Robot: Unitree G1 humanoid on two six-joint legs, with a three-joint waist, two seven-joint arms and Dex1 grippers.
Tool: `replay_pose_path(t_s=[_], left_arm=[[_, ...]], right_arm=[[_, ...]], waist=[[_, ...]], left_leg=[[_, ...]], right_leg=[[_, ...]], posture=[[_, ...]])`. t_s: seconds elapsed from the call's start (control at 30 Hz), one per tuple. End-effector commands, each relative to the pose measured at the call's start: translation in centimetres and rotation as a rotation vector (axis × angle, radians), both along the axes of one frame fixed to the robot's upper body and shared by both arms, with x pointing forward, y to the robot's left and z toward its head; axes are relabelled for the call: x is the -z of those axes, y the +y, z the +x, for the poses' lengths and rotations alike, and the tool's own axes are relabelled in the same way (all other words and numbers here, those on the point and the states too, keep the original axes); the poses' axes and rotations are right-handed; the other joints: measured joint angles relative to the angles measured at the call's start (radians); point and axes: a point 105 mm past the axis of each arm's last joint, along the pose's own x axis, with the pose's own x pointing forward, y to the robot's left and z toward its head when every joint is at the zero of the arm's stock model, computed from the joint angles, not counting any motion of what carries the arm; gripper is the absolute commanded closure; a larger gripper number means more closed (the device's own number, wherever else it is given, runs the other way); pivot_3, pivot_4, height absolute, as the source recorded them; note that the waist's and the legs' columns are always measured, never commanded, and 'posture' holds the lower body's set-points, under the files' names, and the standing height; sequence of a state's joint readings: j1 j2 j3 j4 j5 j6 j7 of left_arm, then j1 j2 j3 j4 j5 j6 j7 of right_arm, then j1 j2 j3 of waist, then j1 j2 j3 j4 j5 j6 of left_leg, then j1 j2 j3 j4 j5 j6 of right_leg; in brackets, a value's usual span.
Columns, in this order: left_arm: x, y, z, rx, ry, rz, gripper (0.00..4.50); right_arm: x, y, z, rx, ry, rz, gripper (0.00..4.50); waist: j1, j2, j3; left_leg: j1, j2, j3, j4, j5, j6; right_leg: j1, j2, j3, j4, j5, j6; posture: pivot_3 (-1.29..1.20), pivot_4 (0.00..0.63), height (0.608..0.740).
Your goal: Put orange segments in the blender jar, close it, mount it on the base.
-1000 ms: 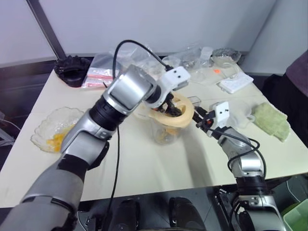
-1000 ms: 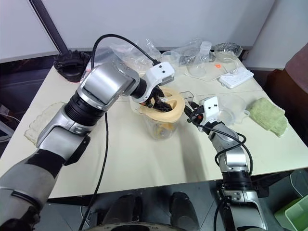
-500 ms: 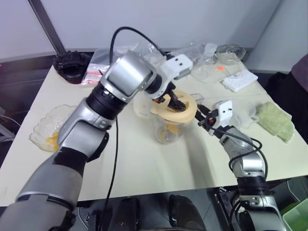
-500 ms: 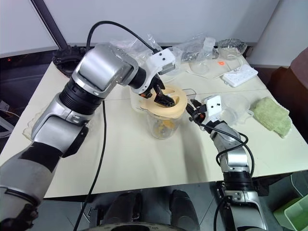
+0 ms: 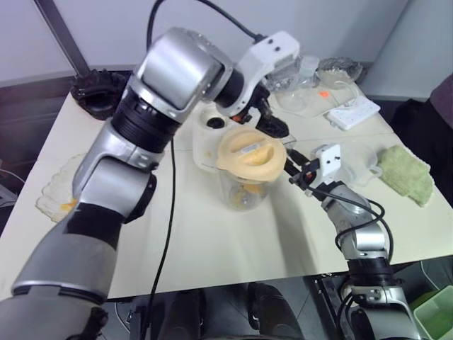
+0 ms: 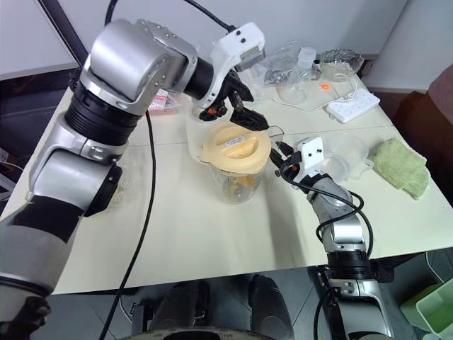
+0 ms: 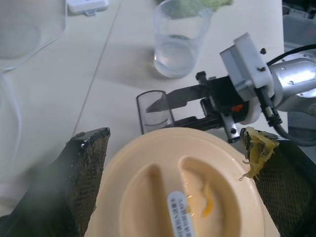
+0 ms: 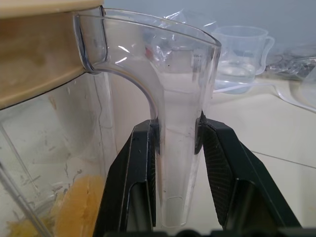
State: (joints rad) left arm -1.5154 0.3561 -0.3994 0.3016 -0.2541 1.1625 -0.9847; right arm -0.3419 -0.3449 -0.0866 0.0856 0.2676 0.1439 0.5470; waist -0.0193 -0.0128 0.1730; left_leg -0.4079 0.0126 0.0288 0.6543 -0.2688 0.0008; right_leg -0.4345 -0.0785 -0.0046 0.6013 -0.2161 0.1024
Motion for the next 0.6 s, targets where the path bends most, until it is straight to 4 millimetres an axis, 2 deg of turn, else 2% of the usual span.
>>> replay_pose_path(t_s=[0.03,0.17,0.27,0.37,0.5,0.6], left_arm=[[-3.9,1.7,1.4,-0.031,-0.174,-0.176,0.05],[-4.1,5.6,2.7,-0.092,-0.255,-0.285,0.05],[-2.0,8.4,2.5,-0.126,-0.229,-0.281,0.05],[-0.6,9.7,2.0,-0.152,-0.201,-0.285,0.05],[3.6,13.1,0.7,-0.211,-0.212,-0.223,0.03],[5.2,14.1,-0.2,-0.24,-0.215,-0.234,0.03]], right_arm=[[0.5,-0.3,0.0,0.015,0.019,-0.022,3.67],[0.2,-0.9,-0.1,0.034,0.011,-0.021,3.67],[-0.1,-1.2,-0.2,0.04,0.011,-0.015,3.67],[-0.2,-1.4,-0.3,0.045,0.013,-0.019,3.67],[-1.0,-1.9,-0.7,0.064,0.007,0.012,3.67],[-1.8,-2.5,-0.9,0.09,0.0,0.051,3.67]], waist=[[0.0,0.0,0.0],[-0.002,0.001,0.0],[0.002,0.001,0.001],[0.01,-0.002,0.002],[0.005,-0.001,0.002],[0.01,-0.002,0.002]], left_leg=[[0.0,0.0,0.0,0.0,0.0,0.0],[0.002,0.0,0.001,0.0,0.0,0.0],[0.002,0.0,0.0,0.004,0.0,-0.001],[-0.001,0.001,-0.001,0.009,0.001,-0.001],[0.001,0.0,0.001,0.012,0.001,-0.001],[0.001,0.001,0.001,0.012,0.001,-0.001]], right_leg=[[0.0,0.0,0.0,0.0,0.0,0.0],[0.0,0.0,0.001,0.004,0.0,0.0],[-0.002,0.0,0.001,0.012,0.0,0.0],[-0.002,-0.001,0.0,0.014,0.0,0.0],[0.001,-0.005,0.002,0.012,0.0,-0.001],[0.001,-0.005,0.003,0.013,0.0,-0.001]], posture=[[0.0,0.15,0.74],[0.0,0.15,0.74],[0.0,0.15,0.74],[0.0,0.15,0.74],[0.0,0.15,0.74],[0.0,0.15,0.74]])
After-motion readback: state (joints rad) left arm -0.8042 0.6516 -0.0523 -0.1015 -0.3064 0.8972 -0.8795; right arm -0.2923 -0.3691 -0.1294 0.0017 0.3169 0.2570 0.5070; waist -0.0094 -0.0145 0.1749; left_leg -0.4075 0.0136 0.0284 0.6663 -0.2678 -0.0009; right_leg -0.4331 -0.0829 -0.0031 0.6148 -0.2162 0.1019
